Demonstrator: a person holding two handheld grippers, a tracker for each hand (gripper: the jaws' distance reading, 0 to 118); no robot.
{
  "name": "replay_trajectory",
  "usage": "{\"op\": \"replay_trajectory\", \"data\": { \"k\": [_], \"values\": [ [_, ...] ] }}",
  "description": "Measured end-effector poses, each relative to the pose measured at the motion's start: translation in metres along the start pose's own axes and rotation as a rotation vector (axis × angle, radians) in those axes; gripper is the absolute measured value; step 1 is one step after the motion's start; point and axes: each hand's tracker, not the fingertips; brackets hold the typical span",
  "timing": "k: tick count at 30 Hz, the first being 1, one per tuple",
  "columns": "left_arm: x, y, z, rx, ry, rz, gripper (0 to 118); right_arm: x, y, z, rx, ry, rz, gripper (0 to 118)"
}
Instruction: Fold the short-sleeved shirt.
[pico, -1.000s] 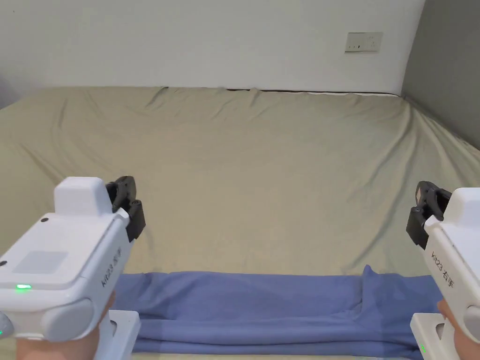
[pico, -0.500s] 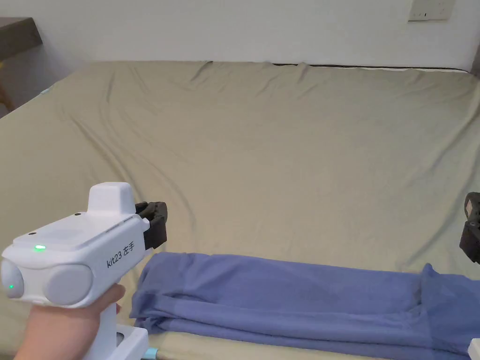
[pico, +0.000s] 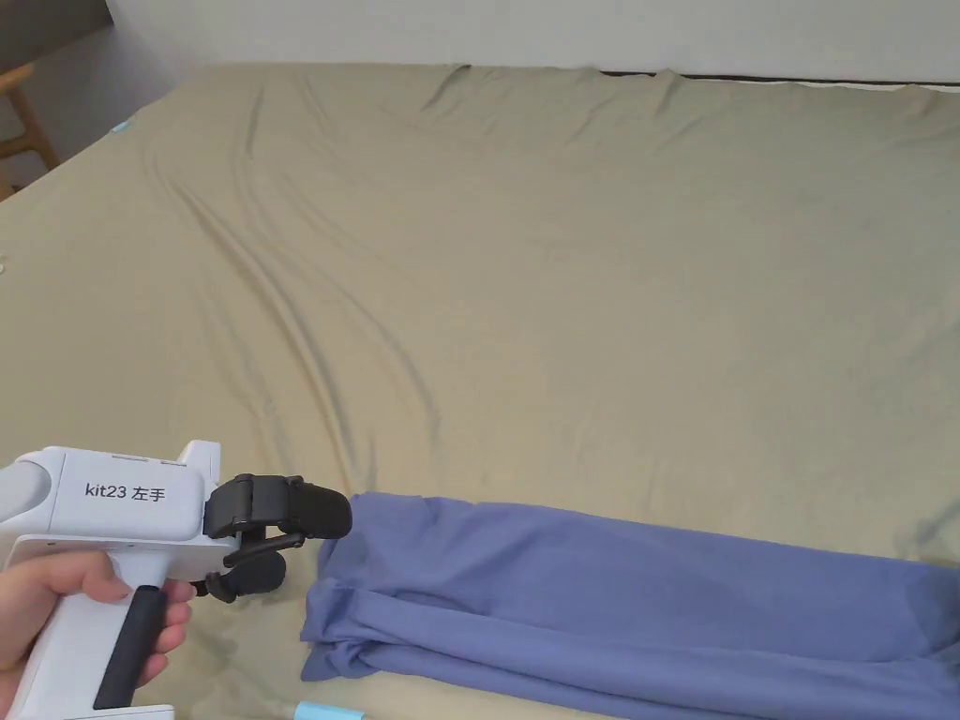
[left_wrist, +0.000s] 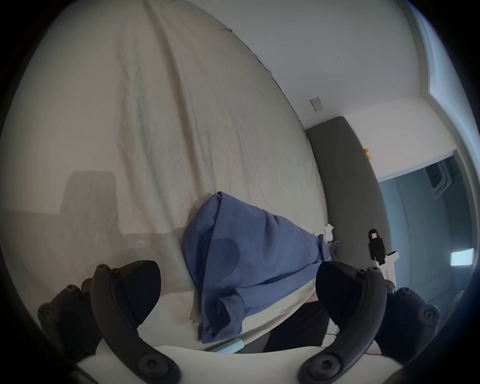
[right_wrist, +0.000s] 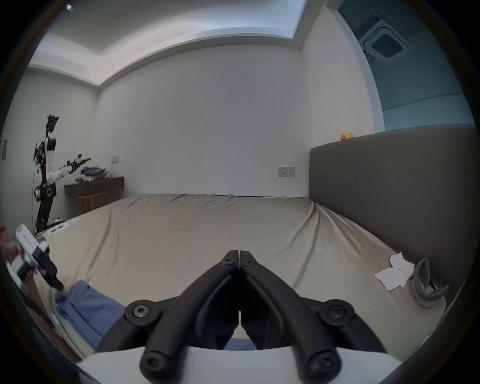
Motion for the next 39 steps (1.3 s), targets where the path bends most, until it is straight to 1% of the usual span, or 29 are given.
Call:
{"op": "replay_trajectory", "data": {
  "k": [1,3,5,6,7,8,9,10,11,12,13,15,16,17,18,20,24,26,29,30,33,34,37,39],
  "values": [
    [-0.006,0.000,-0.008,0.000,-0.026,0.020,118,-0.001,0.000,-0.001,-0.012,-0.002,-0.015,0],
    [-0.017,0.002,-0.025,-0.016,-0.053,0.036,118,-0.006,-0.002,-0.001,-0.016,-0.002,0.000,0],
    [-0.011,0.000,-0.031,0.038,-0.116,-0.092,118,-0.009,-0.006,-0.001,-0.019,-0.014,0.026,0],
    [-0.008,0.002,-0.036,0.042,-0.125,-0.105,118,-0.010,-0.007,-0.001,0.002,-0.017,0.066,0],
    [0.012,-0.009,-0.049,0.010,-0.111,-0.047,118,-0.010,-0.008,-0.002,-0.018,-0.016,0.044,0],
    [0.014,-0.008,-0.054,0.016,-0.158,-0.020,117,-0.010,-0.009,-0.003,-0.064,-0.019,-0.003,0],
    [0.016,-0.007,-0.058,0.008,-0.198,-0.008,114,-0.011,-0.010,-0.004,-0.050,-0.016,0.010,0],
    [0.018,-0.007,-0.063,0.001,-0.192,-0.005,108,-0.012,-0.011,-0.005,-0.057,-0.018,0.002,0],
    [0.025,-0.003,-0.064,0.004,-0.174,-0.015,92,-0.013,-0.011,-0.006,-0.070,-0.023,-0.007,0],
    [0.032,-0.003,-0.065,-0.001,-0.165,-0.053,44,-0.014,-0.012,-0.007,-0.088,-0.027,-0.026,0],
    [0.034,-0.003,-0.069,-0.035,-0.132,-0.082,5,0.014,-0.015,-0.013,-0.076,-0.025,-0.017,0],
    [0.033,-0.002,-0.073,-0.028,0.051,-0.106,5,0.016,-0.015,-0.014,-0.079,-0.024,-0.022,0],
    [0.031,-0.001,-0.076,-0.057,0.060,-0.088,5,0.018,-0.016,-0.014,-0.080,-0.023,-0.017,0],
    [0.032,-0.001,-0.076,-0.088,-0.063,-0.072,5,0.021,-0.018,-0.014,-0.078,-0.023,-0.011,0],
    [0.037,-0.001,-0.074,-0.077,-0.060,-0.073,5,0.022,-0.018,-0.014,-0.078,-0.023,-0.006,0],
    [0.038,0.006,-0.067,-0.049,0.013,-0.107,5,0.024,-0.019,-0.013,-0.078,-0.020,-0.003,0],
    [0.056,0.021,-0.039,-0.007,0.048,-0.107,5,0.027,-0.019,-0.015,-0.081,-0.022,-0.009,0],
    [0.067,0.029,-0.024,-0.021,0.029,-0.137,4,0.029,-0.019,-0.015,-0.082,-0.021,-0.022,0],
    [0.081,0.038,-0.002,-0.024,0.107,-0.198,4,0.026,-0.017,-0.012,-0.079,-0.016,-0.041,0],
    [0.082,0.043,0.006,-0.002,0.123,-0.185,4,0.025,-0.017,-0.012,-0.077,-0.015,-0.041,0],
    [0.072,0.060,0.031,0.021,0.224,-0.172,4,0.025,-0.015,-0.011,-0.070,-0.006,-0.035,0],
    [0.068,0.064,0.037,0.007,0.288,-0.184,4,0.025,-0.015,-0.011,-0.068,-0.001,-0.035,0],
    [0.058,0.072,0.050,-0.045,0.463,-0.164,4,0.025,-0.014,-0.011,-0.067,0.009,-0.036,0],
    [0.073,0.063,0.048,-0.068,0.502,-0.165,4,0.026,-0.014,-0.011,-0.072,0.012,-0.045,0]
  ]
}}
